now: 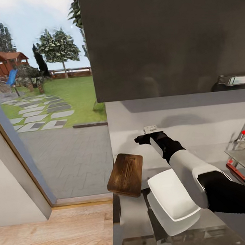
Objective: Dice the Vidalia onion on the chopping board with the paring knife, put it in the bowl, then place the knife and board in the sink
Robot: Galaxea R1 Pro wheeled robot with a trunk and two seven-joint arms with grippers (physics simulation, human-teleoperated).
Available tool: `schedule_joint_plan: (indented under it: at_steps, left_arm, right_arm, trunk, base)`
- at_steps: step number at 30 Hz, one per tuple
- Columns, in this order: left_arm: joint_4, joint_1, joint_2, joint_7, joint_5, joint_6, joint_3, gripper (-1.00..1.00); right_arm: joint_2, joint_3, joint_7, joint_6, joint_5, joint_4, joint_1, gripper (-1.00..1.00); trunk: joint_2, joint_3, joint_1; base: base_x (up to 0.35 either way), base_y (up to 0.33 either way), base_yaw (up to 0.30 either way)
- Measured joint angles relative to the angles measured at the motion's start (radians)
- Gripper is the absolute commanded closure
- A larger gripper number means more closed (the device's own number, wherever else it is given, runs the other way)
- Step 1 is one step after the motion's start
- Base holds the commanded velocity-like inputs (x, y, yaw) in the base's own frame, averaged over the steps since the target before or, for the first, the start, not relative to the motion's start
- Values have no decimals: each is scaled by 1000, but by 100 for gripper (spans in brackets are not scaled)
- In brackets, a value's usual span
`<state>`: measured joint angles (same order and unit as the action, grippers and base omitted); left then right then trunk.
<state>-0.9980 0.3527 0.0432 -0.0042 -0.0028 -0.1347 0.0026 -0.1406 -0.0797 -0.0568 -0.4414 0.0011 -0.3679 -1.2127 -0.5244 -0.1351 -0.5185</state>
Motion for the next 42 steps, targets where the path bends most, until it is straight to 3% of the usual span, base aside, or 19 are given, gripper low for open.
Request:
schedule_joint_plan:
  at_steps: [42]
  left_arm:
    - [3, 0, 0, 0, 0, 0, -1, -100]
  right_arm:
    - [3, 2, -1, 1, 1, 43, 0, -100]
  trunk:
    - [0, 0, 0]
  base:
    - [25, 0, 0]
